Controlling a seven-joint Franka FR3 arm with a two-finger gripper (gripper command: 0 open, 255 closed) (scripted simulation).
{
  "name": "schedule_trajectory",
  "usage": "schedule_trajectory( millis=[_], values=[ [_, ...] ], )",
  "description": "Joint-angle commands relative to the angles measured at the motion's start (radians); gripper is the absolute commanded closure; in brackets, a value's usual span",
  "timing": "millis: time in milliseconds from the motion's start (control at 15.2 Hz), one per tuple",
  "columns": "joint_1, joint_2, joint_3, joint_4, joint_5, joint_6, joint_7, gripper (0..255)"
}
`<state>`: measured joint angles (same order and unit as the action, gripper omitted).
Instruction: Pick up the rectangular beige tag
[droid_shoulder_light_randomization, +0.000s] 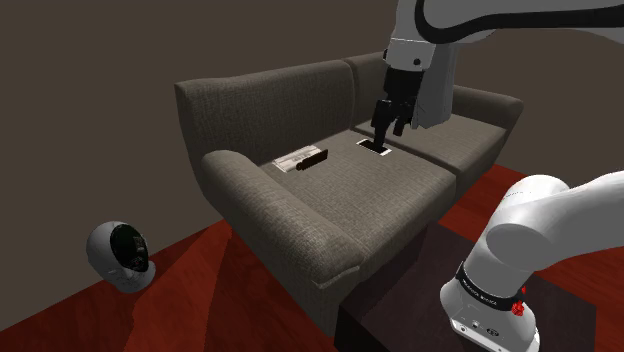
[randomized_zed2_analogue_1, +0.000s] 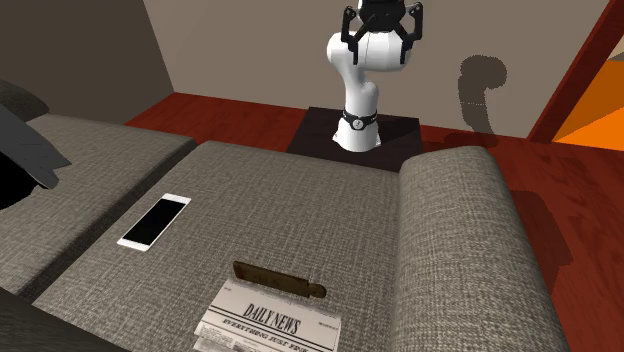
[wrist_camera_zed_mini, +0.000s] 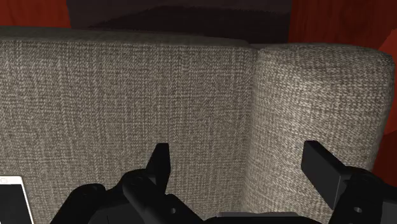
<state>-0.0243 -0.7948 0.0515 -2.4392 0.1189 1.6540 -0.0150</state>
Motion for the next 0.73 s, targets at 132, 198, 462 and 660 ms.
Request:
schedule_trajectory(
  millis=[132,198,462,660],
  values=[
    [0.005,0.022,-0.048,-0.021,-0.037,0.039,-0.107,0],
    [0.007,0.037,-0.072,-0.028,-0.056,0.060,-0.159,0],
    [0.018,0.118,-0.167,-0.036,-0.121,0.148,-0.368,0],
    [0.031,0.202,-0.235,-0.021,-0.158,0.217,-0.523,0]
  ],
)
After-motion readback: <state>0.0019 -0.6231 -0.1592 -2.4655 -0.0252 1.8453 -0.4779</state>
